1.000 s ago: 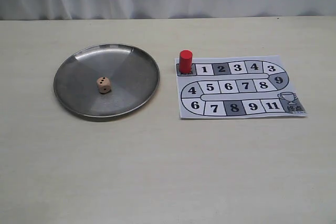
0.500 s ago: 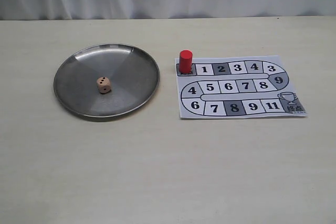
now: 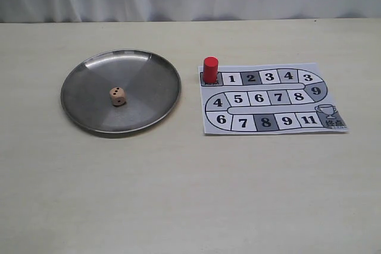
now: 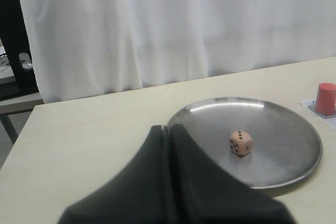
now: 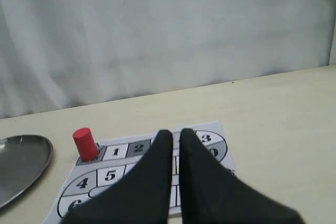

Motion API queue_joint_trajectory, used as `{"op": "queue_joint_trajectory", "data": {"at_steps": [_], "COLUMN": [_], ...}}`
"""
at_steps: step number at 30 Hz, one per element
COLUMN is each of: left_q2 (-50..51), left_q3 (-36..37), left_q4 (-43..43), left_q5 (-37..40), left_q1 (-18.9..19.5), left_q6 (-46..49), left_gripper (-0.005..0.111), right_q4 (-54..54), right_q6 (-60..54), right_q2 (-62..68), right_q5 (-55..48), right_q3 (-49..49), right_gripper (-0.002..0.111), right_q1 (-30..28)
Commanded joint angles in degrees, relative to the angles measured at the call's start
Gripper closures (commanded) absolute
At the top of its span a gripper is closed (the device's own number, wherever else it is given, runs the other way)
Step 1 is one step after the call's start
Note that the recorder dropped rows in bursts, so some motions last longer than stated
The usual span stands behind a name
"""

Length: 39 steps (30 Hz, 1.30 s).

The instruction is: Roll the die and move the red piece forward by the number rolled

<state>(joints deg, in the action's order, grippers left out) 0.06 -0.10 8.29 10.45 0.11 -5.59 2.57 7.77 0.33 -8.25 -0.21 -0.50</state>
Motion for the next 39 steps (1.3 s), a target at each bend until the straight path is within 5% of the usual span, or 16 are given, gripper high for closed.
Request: {"op": "queue_joint_trajectory", "data": {"at_steps": [1,7,16,28,39], "left_q2": [-0.1,-0.1,-0.1,-0.1,-0.1], "left_q3": [0.1,0.1,0.1,0.1,0.1], "left_q4": [0.0,0.0,0.0,0.0,0.0], "left_q5": [-0.5,-0.5,-0.5,-0.5,-0.5], "left_q1": [-0.1,-0.1,-0.1,-0.1,-0.1], "left_q6": [-0.1,-0.1,-0.1,-0.1,-0.1], "left_gripper": [0.107,0.107,0.107,0.107,0.107], "right_q4": [4.8,8.1,2.9,4.4,4.0], "right_q6": [-0.4,-0.4,-0.9,-0.5,-0.5], "right_q2": [-0.3,-0.3,8.3,40.7,67.5], "right_q5": [9.2,29.0,18.8,13.9,14.7], "right_q3": [0.2,0.2,0.2,-7.2,-21.0], "right_gripper": [0.104,0.104,0.104,0.104,0.104], "right_q1": [-0.1,-0.1,-0.1,0.2,20.5]}}
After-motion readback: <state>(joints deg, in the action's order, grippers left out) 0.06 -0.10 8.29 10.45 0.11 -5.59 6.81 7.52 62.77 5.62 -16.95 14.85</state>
